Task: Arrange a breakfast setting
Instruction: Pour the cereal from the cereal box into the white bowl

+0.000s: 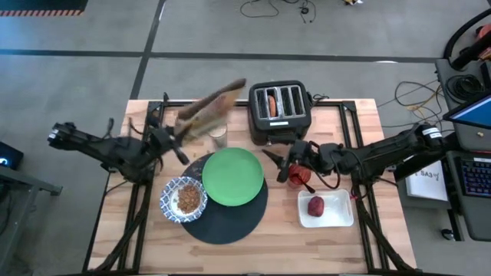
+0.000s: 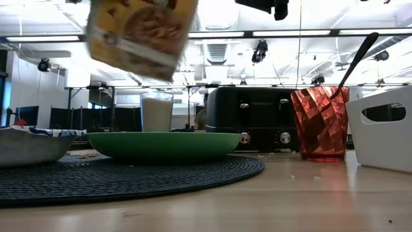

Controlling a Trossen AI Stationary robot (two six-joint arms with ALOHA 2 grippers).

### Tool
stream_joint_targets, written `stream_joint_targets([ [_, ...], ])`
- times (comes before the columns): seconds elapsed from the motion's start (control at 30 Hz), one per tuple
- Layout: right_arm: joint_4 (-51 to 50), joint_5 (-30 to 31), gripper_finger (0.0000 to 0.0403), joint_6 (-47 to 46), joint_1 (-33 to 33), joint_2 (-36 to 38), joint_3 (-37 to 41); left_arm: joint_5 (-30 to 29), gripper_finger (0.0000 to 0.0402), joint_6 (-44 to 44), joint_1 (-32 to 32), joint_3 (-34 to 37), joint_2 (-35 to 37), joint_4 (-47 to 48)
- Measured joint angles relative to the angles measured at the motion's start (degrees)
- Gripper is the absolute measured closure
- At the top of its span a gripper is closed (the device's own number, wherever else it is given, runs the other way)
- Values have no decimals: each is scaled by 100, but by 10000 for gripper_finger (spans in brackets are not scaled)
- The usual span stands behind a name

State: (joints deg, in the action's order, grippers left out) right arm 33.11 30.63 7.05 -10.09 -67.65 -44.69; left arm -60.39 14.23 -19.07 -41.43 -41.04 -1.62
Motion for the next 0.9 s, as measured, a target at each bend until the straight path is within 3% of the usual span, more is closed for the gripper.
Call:
stream_joint_targets([
  [0.27, -128, 96, 183, 19, 24, -101, 2, -581, 401, 494, 145, 156, 932, 54],
  [0.47, -132, 103, 183, -81, 130, -224, 2, -1069, 401, 181, 688, 1030, 1505, 129],
  [0.8, -153, 99, 183, -330, 188, -302, 7, -511, 401, -120, 2177, 3153, 1966, -2095],
  [0.9, -184, 99, 183, -411, 188, -302, 7, 33, 401, -225, 2464, 3652, 1955, -2555],
])
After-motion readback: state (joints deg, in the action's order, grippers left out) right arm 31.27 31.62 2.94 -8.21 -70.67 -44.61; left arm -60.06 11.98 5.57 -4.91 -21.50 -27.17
